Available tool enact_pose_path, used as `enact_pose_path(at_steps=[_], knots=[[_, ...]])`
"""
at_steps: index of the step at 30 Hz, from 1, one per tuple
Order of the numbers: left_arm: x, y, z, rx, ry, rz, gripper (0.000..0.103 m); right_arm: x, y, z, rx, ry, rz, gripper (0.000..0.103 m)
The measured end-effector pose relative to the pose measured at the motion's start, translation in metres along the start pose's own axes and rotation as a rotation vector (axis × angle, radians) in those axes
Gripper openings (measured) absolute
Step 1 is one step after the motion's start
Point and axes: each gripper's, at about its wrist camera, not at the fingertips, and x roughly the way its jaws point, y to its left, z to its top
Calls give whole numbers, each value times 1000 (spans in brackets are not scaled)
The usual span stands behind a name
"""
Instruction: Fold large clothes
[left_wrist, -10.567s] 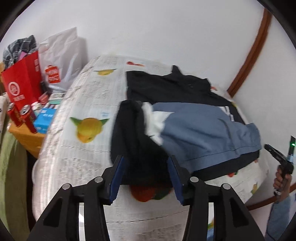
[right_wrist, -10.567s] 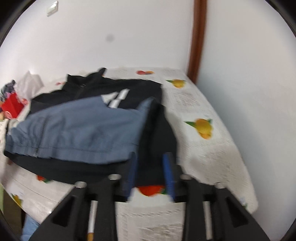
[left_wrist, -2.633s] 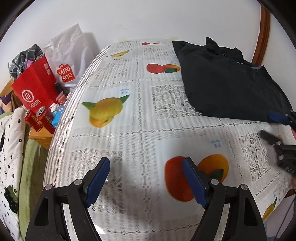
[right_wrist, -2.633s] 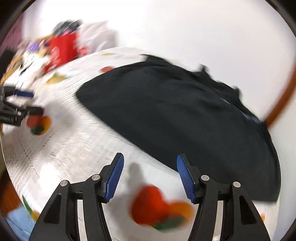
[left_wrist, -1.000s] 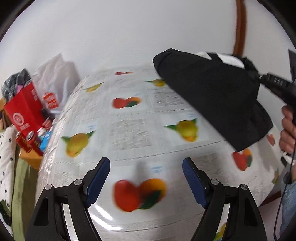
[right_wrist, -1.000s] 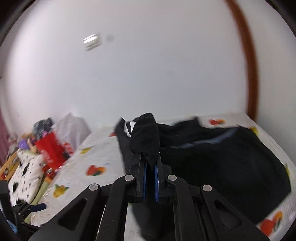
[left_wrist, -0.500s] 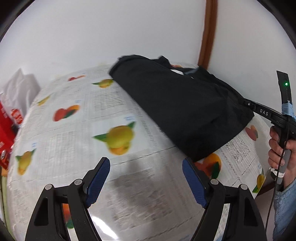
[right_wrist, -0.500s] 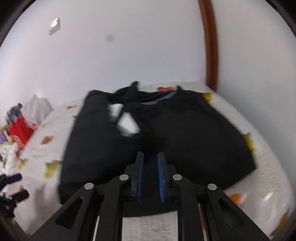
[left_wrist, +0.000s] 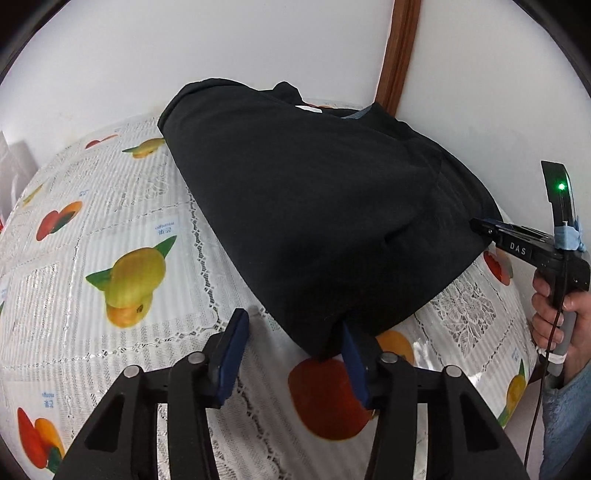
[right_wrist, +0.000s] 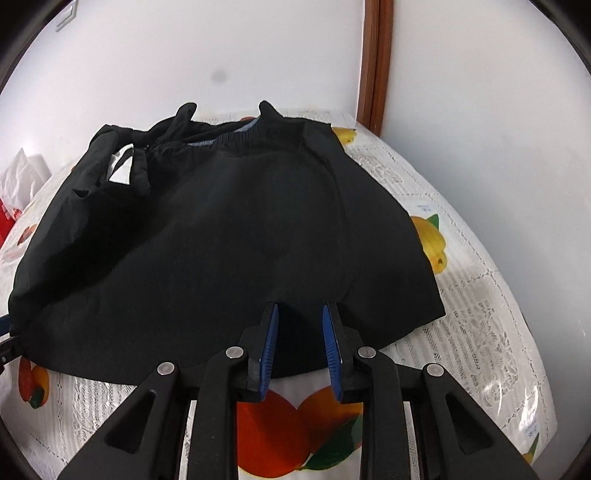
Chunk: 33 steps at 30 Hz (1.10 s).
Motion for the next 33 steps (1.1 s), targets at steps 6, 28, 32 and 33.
enact_pose_path(at_steps=[6,28,32,33], knots=[[-1,-2,-2,-23,-10,-30,28,4,9,3,-20,12,-34,25],[-33,59,-24,-173,-76,-20,3,2,63,2,-96,23,84,28],[-45,82,-34,-196,-70,8,3,1,94,3,-125,25,135,28],[-48,88,-37,-205,-64,13,3,0,103,3,-145,27,145,28]])
